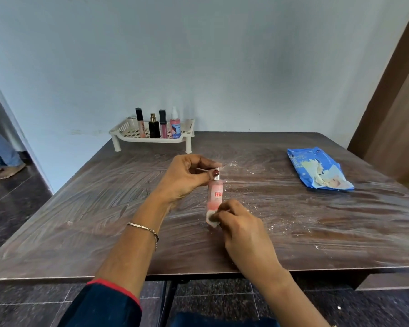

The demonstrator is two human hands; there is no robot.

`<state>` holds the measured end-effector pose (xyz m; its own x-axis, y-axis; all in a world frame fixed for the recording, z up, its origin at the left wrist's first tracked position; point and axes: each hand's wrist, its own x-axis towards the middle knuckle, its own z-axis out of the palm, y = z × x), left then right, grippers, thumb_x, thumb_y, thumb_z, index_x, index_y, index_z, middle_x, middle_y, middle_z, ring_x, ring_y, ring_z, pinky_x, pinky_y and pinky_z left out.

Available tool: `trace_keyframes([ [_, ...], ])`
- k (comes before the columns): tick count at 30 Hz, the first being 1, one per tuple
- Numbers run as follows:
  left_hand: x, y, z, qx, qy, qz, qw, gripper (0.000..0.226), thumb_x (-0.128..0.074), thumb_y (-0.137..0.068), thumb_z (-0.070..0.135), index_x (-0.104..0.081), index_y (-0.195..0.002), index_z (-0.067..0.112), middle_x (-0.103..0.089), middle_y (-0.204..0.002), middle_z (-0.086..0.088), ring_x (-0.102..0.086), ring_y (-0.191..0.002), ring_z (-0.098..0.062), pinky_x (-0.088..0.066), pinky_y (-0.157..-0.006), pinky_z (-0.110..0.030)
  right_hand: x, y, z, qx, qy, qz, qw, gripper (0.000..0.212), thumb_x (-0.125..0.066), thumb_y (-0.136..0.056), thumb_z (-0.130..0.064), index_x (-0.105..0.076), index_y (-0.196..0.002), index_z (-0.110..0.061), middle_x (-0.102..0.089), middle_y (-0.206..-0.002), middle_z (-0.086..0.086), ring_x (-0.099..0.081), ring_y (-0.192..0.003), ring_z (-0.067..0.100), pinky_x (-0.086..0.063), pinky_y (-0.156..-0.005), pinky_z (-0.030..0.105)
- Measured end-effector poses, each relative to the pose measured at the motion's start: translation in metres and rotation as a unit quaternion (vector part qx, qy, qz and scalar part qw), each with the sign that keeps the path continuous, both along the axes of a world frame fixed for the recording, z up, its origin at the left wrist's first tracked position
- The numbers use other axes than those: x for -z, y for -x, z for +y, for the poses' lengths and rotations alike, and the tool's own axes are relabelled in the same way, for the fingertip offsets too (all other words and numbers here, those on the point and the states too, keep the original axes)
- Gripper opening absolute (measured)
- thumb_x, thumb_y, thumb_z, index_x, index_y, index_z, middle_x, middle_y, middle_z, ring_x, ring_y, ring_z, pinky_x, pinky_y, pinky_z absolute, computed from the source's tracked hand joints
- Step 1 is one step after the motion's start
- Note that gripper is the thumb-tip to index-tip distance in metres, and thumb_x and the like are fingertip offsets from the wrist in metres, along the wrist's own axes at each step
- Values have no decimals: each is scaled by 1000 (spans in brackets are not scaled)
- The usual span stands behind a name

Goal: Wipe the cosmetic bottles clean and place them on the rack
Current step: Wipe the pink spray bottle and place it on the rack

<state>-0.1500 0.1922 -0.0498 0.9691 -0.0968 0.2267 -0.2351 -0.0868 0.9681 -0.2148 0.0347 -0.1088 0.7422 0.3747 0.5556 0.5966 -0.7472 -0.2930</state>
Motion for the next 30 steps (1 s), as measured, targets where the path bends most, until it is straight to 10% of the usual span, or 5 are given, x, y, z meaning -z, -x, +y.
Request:
trace_keyframes([
  [22, 3, 12, 10, -8, 33, -10, 999, 11, -68, -80, -3, -67, -88, 5, -75, -93, -5, -71, -91, -16, -57, -73, -25, -14, -12, 17, 13, -72, -73, 995, 14, -67, -83, -4, -66, -97, -9, -59, -98, 3, -57, -68, 14, -45, -54, 22],
  [30, 2, 15, 5, 12, 57, 0, 998, 17, -71, -77, -4, -62, -87, 6, -75, -96, -8, -71, -92, -19, -56, -68, -25, 9, 6, 16, 22, -14, 14, 1000, 19, -61, -81, 4, -68, -91, -11, -57, -95, 1, -62, -68, 26, -52, -55, 42],
])
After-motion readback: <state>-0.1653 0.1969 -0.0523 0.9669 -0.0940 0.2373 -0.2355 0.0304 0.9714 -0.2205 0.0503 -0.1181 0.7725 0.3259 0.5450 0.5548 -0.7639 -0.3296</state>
